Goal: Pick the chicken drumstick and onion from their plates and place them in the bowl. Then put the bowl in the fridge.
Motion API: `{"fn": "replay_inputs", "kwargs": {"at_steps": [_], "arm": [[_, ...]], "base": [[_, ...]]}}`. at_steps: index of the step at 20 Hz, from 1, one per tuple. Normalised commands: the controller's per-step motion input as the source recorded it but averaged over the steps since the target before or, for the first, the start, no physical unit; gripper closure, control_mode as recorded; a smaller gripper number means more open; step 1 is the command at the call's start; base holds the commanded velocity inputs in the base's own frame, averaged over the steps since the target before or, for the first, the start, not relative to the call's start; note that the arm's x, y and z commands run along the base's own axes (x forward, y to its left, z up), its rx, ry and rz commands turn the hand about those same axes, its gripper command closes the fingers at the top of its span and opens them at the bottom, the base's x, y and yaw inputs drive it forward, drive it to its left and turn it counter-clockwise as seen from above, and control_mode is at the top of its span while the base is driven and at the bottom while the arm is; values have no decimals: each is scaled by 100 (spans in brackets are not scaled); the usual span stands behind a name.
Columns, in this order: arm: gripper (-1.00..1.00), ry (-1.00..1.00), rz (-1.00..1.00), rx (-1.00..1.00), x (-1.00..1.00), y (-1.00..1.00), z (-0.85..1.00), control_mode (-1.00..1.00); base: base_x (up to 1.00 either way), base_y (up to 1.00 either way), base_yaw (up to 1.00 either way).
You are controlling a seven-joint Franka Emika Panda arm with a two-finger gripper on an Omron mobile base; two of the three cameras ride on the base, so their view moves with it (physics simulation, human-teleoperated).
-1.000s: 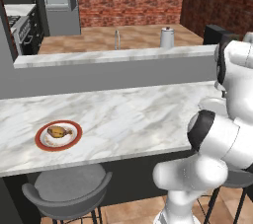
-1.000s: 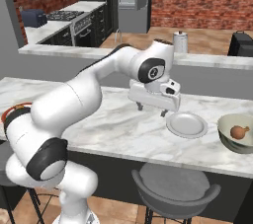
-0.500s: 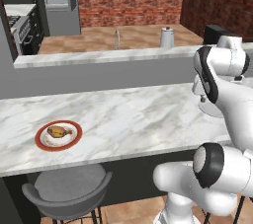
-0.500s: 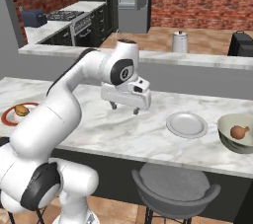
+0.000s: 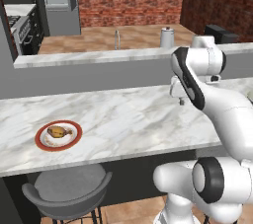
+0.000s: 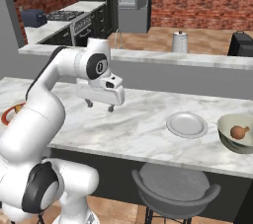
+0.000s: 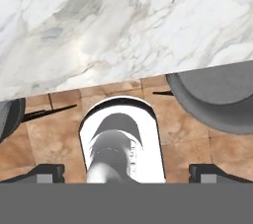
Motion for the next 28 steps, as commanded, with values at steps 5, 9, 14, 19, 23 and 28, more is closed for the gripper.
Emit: {"fn": "replay_inputs", "kwargs": {"at_steps": [5,9,14,19,23,28], "arm": [[-100,12,10,0,0,61,12,-100],[-100,1,21,0,-2,56,2,-100],[-100,0,23,2,-1,53,0,-100],[-100,0,23,3,1,57,-4,-100],[-100,0,20,10,7,53,-3,-100],[-100,0,22,16,3,52,0,-100]], "base": [[0,0,0],[0,0,0],[0,0,0],[0,0,0],[0,0,0],[0,0,0]]}}
